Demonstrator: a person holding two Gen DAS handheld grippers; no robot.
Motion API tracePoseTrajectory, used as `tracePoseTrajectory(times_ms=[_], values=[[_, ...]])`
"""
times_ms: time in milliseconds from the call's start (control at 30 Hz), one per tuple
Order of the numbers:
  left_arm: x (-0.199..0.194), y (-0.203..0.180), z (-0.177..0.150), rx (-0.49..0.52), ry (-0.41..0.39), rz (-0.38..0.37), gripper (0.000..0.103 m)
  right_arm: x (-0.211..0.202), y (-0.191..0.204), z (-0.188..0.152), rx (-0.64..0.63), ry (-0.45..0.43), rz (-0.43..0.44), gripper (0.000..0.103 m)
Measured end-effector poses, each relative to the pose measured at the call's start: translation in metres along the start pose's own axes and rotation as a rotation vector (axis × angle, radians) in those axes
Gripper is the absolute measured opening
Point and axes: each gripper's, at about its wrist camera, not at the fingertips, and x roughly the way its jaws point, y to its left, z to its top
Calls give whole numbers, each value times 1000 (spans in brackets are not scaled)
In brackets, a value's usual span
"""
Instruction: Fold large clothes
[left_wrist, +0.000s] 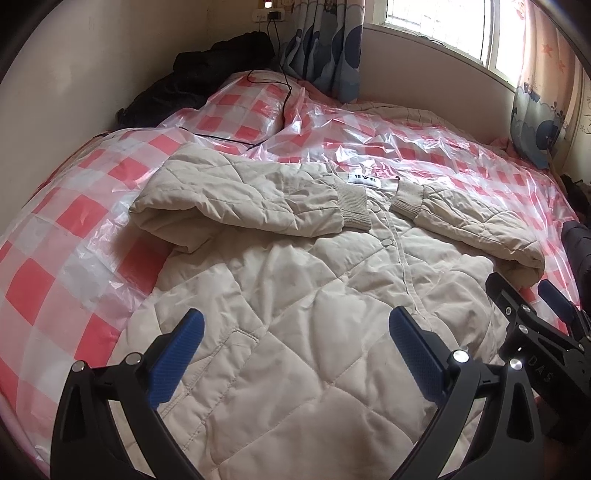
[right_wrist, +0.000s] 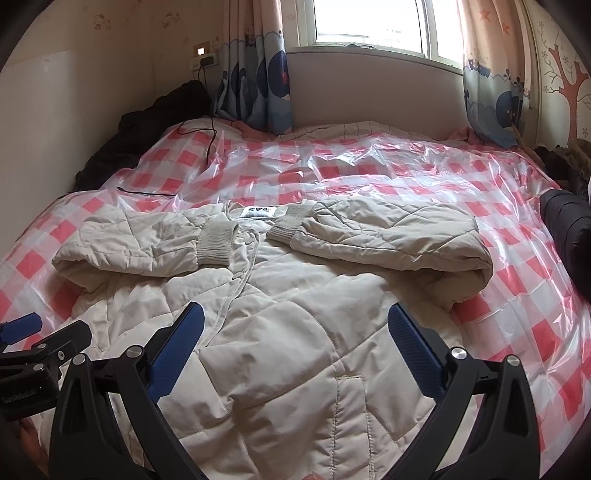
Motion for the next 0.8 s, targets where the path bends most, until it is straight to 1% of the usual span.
tracePoseTrajectory(times_ms=[133, 267, 367, 567, 800], values=[[-2, -1, -1, 5, -14, 1, 96, 0, 1, 1, 0, 1, -1, 96], [-5, 6, 3, -38, -11, -2, 96, 0, 0, 1, -1, 3, -1, 96], [-5, 8, 4, -47, -15, 13, 96, 2, 0, 1, -2, 7, -1, 96], [-2, 9, 2, -46, 11, -2, 96, 4, 0, -4, -5, 16, -1, 96], [0, 8, 1, -45, 17, -4, 96, 6, -1, -6, -1, 26, 1, 96]])
